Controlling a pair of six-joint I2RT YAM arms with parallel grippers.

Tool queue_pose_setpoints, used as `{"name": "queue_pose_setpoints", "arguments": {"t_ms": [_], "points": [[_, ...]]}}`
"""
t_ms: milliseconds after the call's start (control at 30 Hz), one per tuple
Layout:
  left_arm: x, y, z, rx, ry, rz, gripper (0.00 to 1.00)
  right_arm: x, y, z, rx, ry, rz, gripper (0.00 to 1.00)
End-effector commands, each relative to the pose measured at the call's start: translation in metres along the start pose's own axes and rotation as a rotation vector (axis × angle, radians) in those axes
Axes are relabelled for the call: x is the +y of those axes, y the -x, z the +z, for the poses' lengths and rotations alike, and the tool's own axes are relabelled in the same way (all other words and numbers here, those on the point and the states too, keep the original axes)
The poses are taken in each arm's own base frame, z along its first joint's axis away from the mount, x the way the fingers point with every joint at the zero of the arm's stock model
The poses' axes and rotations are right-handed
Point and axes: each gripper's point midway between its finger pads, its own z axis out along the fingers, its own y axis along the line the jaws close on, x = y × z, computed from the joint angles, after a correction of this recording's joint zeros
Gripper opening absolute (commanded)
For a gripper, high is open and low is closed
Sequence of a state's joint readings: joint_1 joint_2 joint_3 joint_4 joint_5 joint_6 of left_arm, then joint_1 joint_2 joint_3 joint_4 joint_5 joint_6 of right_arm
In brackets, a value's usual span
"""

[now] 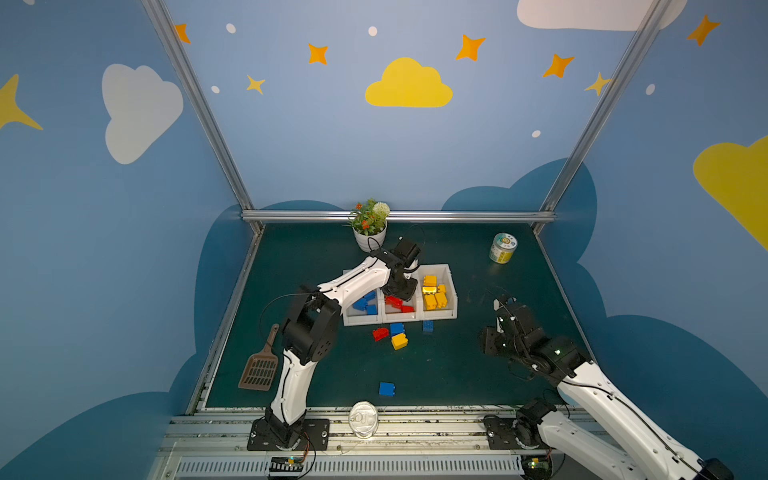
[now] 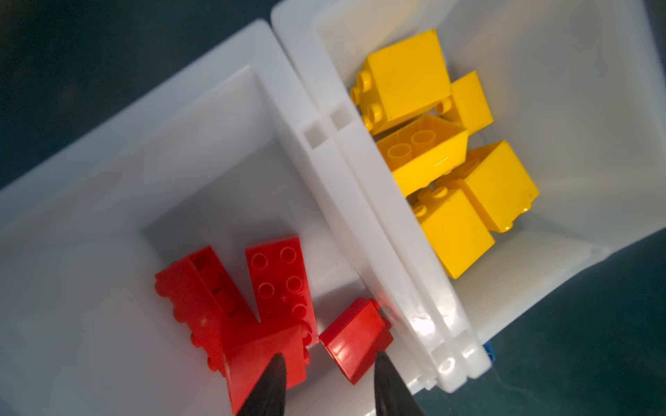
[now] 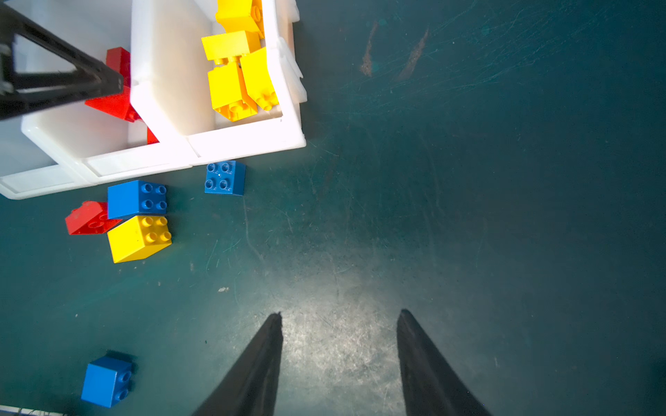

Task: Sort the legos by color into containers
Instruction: 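Carry the red brick into the middle compartment and open the left gripper, then grasp a blue brick near the table edge with the right gripper while the left withdraws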

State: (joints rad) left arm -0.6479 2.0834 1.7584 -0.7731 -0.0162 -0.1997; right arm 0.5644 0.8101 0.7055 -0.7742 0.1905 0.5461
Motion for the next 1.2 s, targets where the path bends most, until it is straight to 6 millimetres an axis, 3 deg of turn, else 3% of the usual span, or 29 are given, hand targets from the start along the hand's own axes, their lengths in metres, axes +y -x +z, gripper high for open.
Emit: {"name": "queue_pose_setpoints", "arguments": {"t_ms": [0,300,600,833,1167], "points": [[-0.003,0.006,-0.004,-0.01,-0.021,0.01,0.45,0.003,0.012,-0.008,-0.025,0.003,0.016,0.52],[0.001,0.008,-0.019,-0.045,-0.027,-0.008,0.47,0.012,0.014,-0.004,-0.014,0.036,0.006,0.52],[0.022,0.0,-0.075,-0.161,-0.026,-0.074,0.48,0.052,0.01,0.014,0.137,0.16,-0.017,0.52],[0.06,-0.037,-0.123,-0.25,0.009,-0.19,0.49,0.105,0.004,0.033,0.197,0.214,-0.137,0.52],[0.108,-0.108,-0.162,-0.376,0.073,-0.384,0.5,0.184,-0.057,0.055,0.49,0.166,-0.322,0.56]]}}
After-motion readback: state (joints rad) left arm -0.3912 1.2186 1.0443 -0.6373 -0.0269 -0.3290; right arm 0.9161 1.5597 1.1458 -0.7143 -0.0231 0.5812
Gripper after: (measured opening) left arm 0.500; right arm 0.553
